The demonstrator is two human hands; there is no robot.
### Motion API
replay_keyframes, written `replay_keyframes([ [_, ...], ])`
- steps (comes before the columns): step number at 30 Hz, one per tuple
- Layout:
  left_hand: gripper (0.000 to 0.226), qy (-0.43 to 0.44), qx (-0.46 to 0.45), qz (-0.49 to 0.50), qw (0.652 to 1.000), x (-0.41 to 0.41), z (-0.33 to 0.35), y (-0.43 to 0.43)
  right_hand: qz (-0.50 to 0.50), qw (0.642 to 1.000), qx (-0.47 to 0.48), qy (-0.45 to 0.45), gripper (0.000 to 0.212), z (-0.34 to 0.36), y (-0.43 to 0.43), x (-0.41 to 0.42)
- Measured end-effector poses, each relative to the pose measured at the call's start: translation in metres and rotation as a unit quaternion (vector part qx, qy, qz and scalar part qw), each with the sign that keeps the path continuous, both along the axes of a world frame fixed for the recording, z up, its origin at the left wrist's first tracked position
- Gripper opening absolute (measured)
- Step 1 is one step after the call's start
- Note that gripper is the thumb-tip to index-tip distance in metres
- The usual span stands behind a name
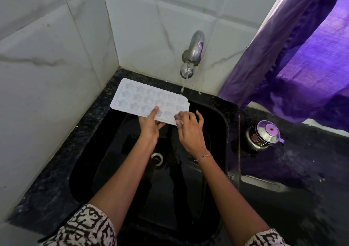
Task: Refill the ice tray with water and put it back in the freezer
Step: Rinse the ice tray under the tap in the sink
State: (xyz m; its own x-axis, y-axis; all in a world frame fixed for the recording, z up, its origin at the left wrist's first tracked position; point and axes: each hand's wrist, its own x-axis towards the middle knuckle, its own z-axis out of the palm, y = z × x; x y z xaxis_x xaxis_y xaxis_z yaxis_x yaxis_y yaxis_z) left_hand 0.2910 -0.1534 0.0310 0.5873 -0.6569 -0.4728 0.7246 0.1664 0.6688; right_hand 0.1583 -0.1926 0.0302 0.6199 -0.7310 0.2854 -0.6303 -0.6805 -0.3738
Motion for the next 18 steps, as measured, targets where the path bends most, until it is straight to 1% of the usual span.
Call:
replay_keyframes([
  [2,0.052,0.003,0.001,0.002,1.0,0.002,0.0,0.001,0.01,1.0,-0.017,0.008,0.031,-0.001,-0.002,-0.004],
  [5,0.055,0.02,-0.01,0.01,1.0,0.001,0.0,0.001,-0.004,0.999,-0.039,0.026,0.025,-0.005,0.0,-0.004],
  [10,0.054,0.018,-0.012,0.005,1.0,0.0,-0.001,0.002,0.003,1.0,-0.018,0.016,0.027,-0.012,0.006,-0.003],
  [13,0.053,0.018,-0.003,-0.005,1.0,-0.004,-0.004,0.004,-0.006,0.999,-0.001,-0.034,0.026,-0.007,0.003,-0.004],
  [15,0.054,0.018,0.001,-0.016,1.0,-0.009,-0.006,0.005,-0.022,0.998,0.014,-0.061,0.029,-0.002,-0.003,0.001],
  [18,0.054,0.016,0.003,-0.031,0.999,-0.016,-0.008,0.006,-0.019,0.998,0.041,-0.038,0.033,0.003,-0.015,0.01],
])
